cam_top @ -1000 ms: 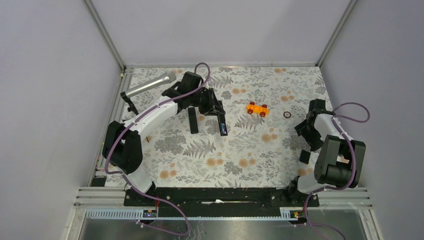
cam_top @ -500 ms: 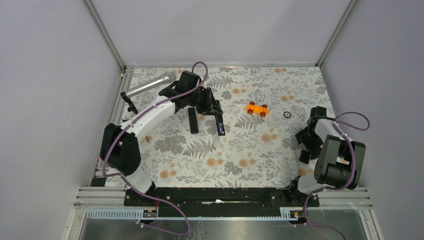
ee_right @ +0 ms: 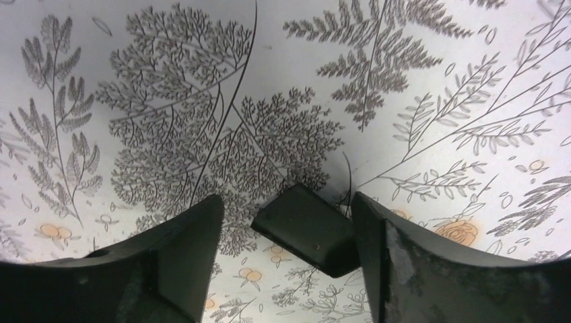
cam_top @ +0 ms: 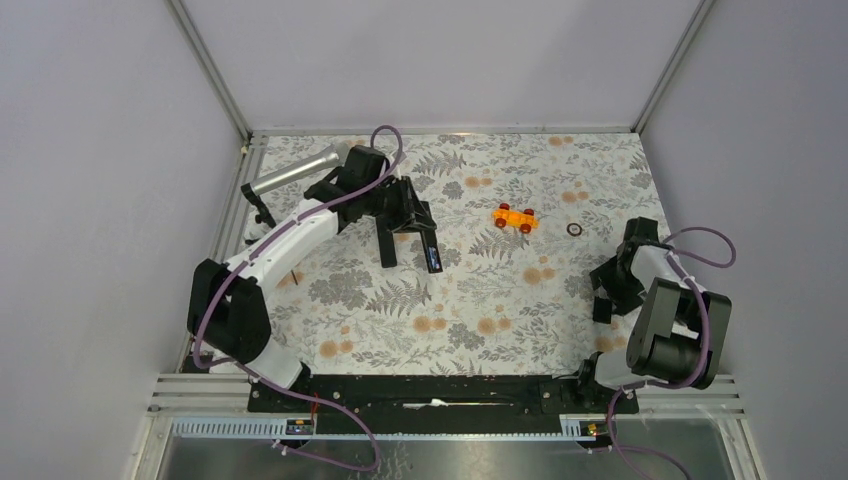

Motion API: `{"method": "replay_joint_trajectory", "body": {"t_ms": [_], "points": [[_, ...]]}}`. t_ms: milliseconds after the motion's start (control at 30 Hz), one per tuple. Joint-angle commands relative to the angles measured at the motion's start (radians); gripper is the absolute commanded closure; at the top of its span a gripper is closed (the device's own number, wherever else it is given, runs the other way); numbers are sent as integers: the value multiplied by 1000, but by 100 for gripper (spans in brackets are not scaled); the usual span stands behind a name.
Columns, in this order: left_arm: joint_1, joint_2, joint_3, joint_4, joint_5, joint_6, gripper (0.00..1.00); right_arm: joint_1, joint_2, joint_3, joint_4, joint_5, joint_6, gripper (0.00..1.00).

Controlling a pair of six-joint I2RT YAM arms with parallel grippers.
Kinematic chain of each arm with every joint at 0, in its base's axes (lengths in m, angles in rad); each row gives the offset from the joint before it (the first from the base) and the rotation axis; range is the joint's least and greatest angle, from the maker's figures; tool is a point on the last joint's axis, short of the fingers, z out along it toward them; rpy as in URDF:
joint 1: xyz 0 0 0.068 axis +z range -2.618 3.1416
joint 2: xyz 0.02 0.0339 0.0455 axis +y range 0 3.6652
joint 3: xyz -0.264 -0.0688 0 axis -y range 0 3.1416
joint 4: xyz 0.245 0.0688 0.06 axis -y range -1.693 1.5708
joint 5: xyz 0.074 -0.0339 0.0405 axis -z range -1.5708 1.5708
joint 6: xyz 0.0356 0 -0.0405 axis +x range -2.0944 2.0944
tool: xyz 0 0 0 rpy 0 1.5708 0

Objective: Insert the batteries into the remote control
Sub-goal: Move the battery cover to the center of the board.

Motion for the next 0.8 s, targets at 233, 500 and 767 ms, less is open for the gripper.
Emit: {"method": "replay_joint_trajectory", "body": {"t_ms": [233, 500, 767], "points": [[42, -117, -106, 126, -15, -2, 100, 147, -17, -201, 61, -367, 178, 54], [72, -159, -180, 164, -12, -3, 100, 428, 76, -114, 91, -371, 311, 56], [110, -178, -185, 157, -9, 19, 100, 490, 35, 99, -34, -117, 33, 44]]}}
